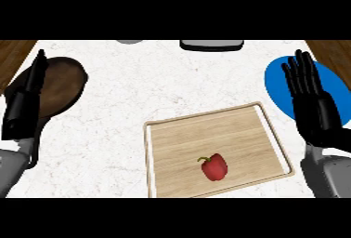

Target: Pick the bell pepper from the tray and place it in the plate

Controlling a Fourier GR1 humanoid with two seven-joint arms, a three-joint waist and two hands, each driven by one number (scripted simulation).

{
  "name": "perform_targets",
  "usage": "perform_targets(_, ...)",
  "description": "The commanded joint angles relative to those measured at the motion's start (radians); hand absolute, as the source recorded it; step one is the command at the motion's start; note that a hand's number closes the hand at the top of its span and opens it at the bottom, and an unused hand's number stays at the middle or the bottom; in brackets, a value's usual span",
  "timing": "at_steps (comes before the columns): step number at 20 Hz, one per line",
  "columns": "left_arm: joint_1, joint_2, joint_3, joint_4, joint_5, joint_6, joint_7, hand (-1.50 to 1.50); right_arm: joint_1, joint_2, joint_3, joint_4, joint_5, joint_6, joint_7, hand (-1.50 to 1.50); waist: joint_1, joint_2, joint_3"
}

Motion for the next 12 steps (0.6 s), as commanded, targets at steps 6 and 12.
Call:
perform_targets(6, 0.125, -0.129, -0.016, 0.093, 0.172, -0.144, 0.01, 0.0, 0.0, 0.159, 0.459, -0.054, 0.236, -0.028, 0.187, 1.5, 0.049, 0.037, 0.012)
perform_targets(12, 0.189, -0.165, -0.034, 0.068, 0.223, -0.193, 0.032, 0.0, 0.154, 0.271, 0.556, -0.014, 0.668, -0.458, -0.045, -1.5, 0.011, 0.025, 0.021)
